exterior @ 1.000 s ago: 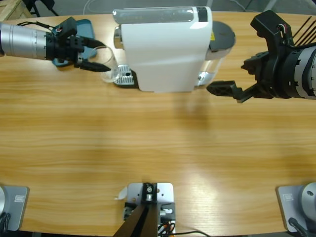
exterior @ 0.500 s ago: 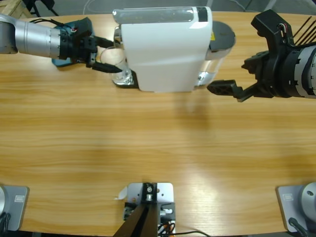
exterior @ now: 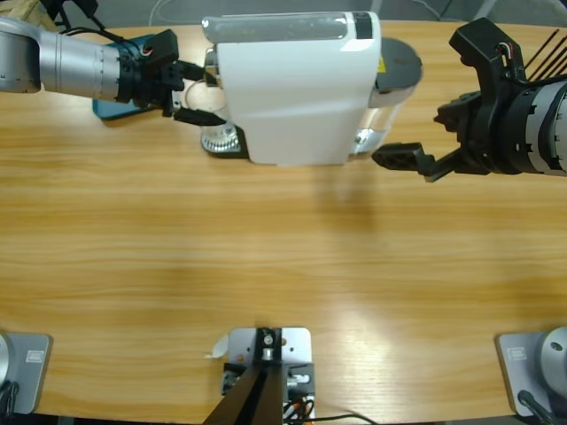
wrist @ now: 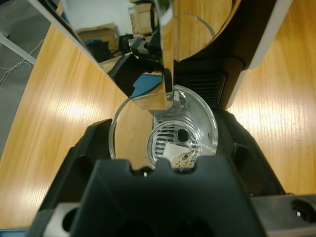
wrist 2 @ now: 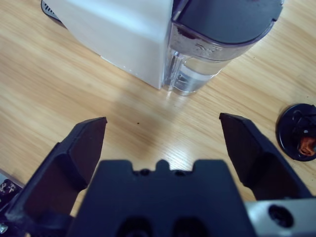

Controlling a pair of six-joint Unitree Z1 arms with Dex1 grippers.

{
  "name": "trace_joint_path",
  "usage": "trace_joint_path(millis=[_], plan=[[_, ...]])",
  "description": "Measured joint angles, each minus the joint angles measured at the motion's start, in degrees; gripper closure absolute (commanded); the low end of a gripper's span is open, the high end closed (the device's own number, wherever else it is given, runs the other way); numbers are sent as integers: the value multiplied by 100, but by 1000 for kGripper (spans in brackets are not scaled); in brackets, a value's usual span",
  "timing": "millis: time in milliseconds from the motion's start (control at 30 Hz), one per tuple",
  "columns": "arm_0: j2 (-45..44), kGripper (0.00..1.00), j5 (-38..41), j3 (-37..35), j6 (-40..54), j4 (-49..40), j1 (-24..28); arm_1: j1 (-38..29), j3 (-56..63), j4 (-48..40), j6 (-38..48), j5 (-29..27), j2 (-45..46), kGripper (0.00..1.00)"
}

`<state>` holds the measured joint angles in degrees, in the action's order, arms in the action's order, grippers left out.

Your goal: Pour coffee

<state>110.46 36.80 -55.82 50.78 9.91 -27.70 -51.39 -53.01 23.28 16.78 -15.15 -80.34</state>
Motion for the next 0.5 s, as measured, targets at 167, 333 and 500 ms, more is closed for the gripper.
trace_joint_path(millis=[167, 333, 500], plan=[[0, 1000, 82, 2, 0, 0, 1, 0, 0, 0, 0, -3, 0, 0], [0, 50, 98, 16, 0, 0, 1, 0, 0, 0, 0, -3, 0, 0], [0, 3, 98, 23, 4, 0, 1, 0, 0, 0, 0, -3, 0, 0]])
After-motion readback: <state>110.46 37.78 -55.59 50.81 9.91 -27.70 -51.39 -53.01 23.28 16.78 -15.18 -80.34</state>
